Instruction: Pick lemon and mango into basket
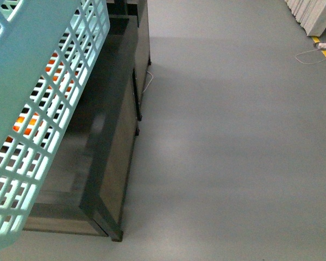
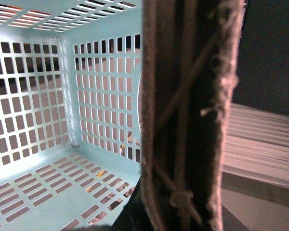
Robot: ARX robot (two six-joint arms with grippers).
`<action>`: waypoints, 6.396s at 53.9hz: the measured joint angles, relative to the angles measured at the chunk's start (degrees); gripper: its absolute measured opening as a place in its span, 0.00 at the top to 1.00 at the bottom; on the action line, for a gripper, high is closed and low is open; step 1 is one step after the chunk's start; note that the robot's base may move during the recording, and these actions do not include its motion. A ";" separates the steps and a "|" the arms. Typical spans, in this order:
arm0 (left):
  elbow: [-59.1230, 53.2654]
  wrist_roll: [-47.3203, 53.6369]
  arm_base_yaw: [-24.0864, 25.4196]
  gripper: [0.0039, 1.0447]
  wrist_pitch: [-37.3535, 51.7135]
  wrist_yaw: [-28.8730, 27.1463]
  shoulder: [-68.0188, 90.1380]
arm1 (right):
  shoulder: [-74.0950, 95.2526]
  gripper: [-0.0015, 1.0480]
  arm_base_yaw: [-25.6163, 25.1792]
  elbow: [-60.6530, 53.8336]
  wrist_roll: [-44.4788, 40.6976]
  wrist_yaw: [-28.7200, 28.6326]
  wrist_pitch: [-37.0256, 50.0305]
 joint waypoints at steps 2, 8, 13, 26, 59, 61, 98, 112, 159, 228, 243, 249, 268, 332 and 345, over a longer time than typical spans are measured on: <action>0.00 0.02 0.00 0.96 0.04 0.00 0.00 | 0.00 0.08 0.00 0.00 -0.02 -0.04 0.04; 0.00 0.02 0.00 0.96 0.02 0.00 0.00 | -0.02 0.08 0.00 -0.02 0.00 0.11 0.00; 0.00 0.04 0.00 0.96 -0.02 -0.02 0.00 | 0.00 0.08 0.00 -0.02 -0.02 -0.04 0.00; 0.00 0.02 0.04 0.96 0.00 -0.02 0.02 | -0.02 0.08 0.00 -0.02 -0.04 0.04 0.00; 0.00 0.04 0.04 0.96 0.00 0.02 0.04 | -0.04 0.08 0.02 0.00 -0.02 -0.02 0.00; 0.00 0.02 0.04 0.96 0.02 0.02 0.04 | -0.04 0.08 0.02 0.00 0.00 -0.02 0.00; 0.00 0.02 0.04 0.96 0.00 0.02 0.04 | -0.04 0.08 0.02 -0.02 -0.02 -0.02 0.00; 0.00 0.04 0.04 0.96 0.00 0.02 0.02 | -0.02 0.08 0.02 0.00 -0.02 0.07 -0.02; 0.07 0.15 0.17 0.96 0.02 0.02 0.22 | -0.04 0.08 0.00 0.00 -0.02 -0.28 0.00; 28.79 42.10 -35.43 0.96 -5.38 8.90 37.27 | -0.04 0.08 -0.07 -0.04 -0.02 -0.04 0.00; 28.79 42.64 -36.06 0.96 -5.62 8.96 37.27 | 0.48 0.08 -0.13 0.17 0.96 -0.46 -0.74; 28.79 42.80 -35.76 0.96 -5.62 8.04 37.27 | 12.20 0.08 -6.67 7.23 14.25 -7.67 -16.90; 28.79 42.91 -35.95 0.96 -5.62 9.29 37.27 | 62.38 0.08 -40.06 15.87 16.33 -14.75 16.50; 28.79 42.95 -35.95 0.96 -5.62 9.14 37.27 | 141.55 0.08 -33.73 79.54 60.33 4.55 6.25; 28.79 42.97 -35.95 0.96 -5.62 8.87 37.27 | 144.71 0.08 -32.76 84.59 61.51 4.24 4.04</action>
